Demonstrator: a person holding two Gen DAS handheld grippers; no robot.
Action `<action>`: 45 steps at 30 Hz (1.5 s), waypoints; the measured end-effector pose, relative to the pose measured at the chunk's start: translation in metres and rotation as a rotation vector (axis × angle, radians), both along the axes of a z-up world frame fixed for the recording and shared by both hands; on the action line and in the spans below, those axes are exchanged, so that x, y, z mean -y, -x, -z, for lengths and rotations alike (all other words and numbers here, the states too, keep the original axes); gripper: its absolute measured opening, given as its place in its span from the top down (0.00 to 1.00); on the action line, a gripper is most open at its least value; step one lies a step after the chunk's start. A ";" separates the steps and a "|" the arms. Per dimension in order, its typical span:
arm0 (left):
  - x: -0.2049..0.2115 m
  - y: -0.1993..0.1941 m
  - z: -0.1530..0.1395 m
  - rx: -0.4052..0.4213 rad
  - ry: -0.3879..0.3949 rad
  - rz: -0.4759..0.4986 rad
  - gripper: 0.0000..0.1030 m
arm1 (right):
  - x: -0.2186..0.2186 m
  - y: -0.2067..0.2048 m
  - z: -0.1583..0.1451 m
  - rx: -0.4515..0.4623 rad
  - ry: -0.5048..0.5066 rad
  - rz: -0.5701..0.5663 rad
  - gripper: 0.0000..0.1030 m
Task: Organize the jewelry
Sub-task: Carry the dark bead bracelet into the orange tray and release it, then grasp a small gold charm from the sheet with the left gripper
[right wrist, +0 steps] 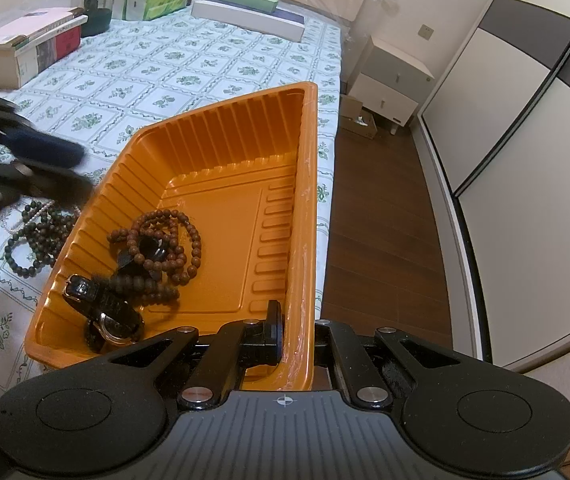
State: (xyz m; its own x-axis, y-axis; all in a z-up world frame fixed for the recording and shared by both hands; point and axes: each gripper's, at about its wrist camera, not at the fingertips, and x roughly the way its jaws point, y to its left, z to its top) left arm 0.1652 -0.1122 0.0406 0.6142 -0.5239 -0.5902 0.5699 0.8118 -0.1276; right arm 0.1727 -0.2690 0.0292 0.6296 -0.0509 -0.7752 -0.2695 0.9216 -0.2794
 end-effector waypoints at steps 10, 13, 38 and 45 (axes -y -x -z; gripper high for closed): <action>-0.119 0.015 0.023 -0.030 -0.047 -0.319 0.70 | 0.000 0.000 0.000 -0.001 0.004 -0.001 0.96; -0.148 0.022 0.034 -0.051 -0.066 -0.387 0.70 | 0.001 0.000 -0.001 -0.002 0.003 0.001 0.96; -0.134 0.012 0.091 -0.054 -0.138 -0.383 0.73 | 0.002 0.000 0.001 -0.005 0.006 0.003 0.96; -0.119 0.007 0.100 -0.044 -0.173 -0.392 0.74 | 0.003 0.000 0.001 -0.005 0.006 0.003 0.96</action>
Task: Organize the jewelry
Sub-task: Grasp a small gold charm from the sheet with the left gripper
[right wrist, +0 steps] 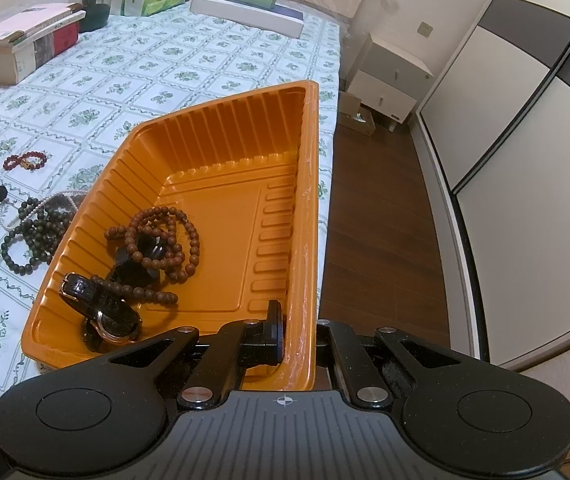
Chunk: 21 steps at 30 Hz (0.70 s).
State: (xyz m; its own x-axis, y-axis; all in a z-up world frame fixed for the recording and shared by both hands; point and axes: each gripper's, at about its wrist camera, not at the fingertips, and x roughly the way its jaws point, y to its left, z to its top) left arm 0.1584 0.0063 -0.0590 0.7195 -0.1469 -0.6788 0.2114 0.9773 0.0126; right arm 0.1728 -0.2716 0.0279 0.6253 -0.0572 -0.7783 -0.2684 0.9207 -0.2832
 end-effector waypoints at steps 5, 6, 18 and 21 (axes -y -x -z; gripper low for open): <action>0.003 0.003 0.005 0.012 -0.011 -0.004 0.83 | 0.000 0.000 0.000 0.000 0.000 0.001 0.97; 0.003 0.004 0.005 0.013 -0.012 -0.007 0.83 | 0.000 0.000 0.000 0.000 0.000 0.001 0.97; 0.008 0.022 -0.027 0.093 -0.030 0.004 0.84 | 0.000 0.000 0.002 0.002 -0.001 0.001 0.96; 0.018 0.028 -0.040 0.109 -0.003 0.034 0.84 | 0.000 0.000 0.002 0.003 -0.001 0.001 0.97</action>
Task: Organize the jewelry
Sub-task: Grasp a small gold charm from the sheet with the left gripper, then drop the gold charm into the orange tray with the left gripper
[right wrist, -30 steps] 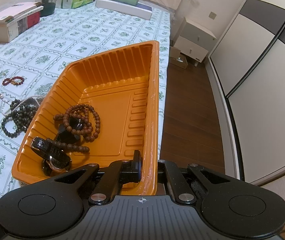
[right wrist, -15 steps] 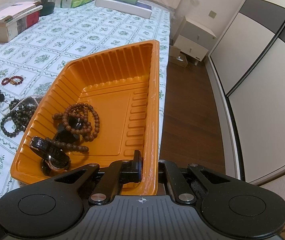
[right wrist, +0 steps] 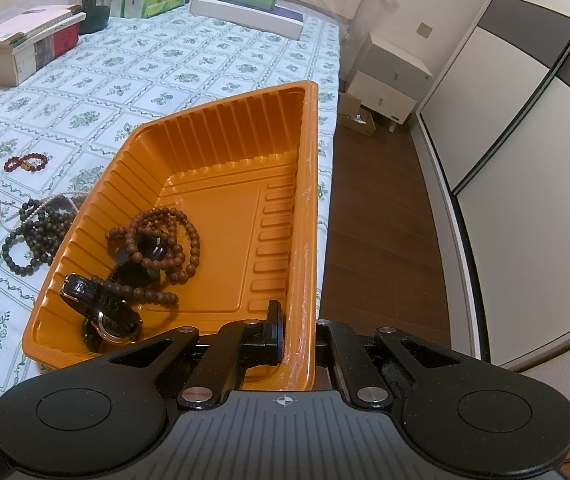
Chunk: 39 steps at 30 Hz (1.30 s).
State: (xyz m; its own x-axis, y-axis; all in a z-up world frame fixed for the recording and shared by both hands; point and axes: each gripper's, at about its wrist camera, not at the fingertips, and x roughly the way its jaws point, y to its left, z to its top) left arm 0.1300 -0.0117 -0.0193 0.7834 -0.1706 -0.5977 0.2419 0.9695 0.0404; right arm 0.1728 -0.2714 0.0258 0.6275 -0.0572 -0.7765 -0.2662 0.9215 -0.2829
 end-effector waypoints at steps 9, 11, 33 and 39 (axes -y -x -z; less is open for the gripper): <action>0.075 0.019 -0.020 0.006 0.089 0.234 0.83 | -0.001 0.001 -0.003 0.002 -0.003 0.000 0.96; 0.093 0.022 -0.020 0.010 0.090 0.276 0.83 | -0.001 0.001 -0.004 0.002 -0.003 -0.001 0.96; 0.123 -0.006 -0.015 0.006 0.091 0.329 0.79 | 0.001 0.001 -0.005 0.000 -0.010 -0.001 0.96; 0.095 0.001 -0.013 0.014 0.078 0.262 0.78 | 0.001 0.001 -0.006 0.000 -0.010 0.000 0.96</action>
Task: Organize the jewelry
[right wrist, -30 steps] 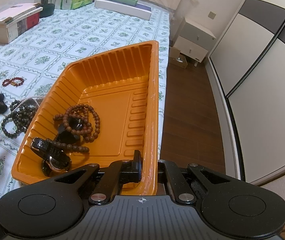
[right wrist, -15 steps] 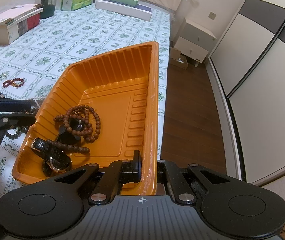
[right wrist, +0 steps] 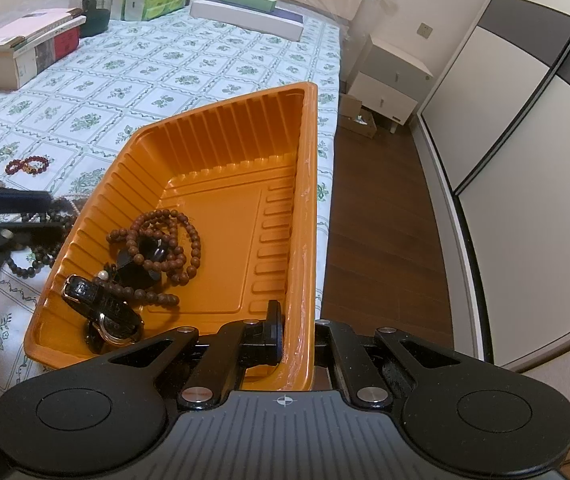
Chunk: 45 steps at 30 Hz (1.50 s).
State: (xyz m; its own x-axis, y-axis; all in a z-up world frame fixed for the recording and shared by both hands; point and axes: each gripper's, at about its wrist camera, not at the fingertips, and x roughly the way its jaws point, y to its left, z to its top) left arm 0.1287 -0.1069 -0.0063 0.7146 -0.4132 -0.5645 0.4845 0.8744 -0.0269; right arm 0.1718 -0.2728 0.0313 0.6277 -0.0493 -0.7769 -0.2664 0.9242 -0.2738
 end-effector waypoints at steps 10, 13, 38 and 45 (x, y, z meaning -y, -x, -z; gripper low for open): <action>-0.086 -0.001 0.020 -0.027 -0.081 -0.214 0.75 | 0.001 0.000 0.000 0.000 0.001 0.000 0.96; -0.109 -0.007 0.025 -0.019 -0.120 -0.272 0.73 | 0.001 0.000 0.000 -0.001 0.000 0.001 0.96; -0.157 -0.077 0.064 -0.024 -0.192 -0.372 0.76 | 0.001 -0.003 0.004 -0.015 0.010 0.010 0.97; -0.156 -0.079 0.068 -0.026 -0.202 -0.358 0.92 | 0.001 -0.003 0.005 -0.015 0.012 0.011 0.97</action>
State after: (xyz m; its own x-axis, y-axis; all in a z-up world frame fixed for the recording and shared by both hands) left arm 0.2075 0.0493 -0.0738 0.7774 -0.0196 -0.6287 0.1496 0.9766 0.1546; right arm 0.1746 -0.2738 0.0268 0.6150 -0.0655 -0.7858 -0.2610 0.9235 -0.2812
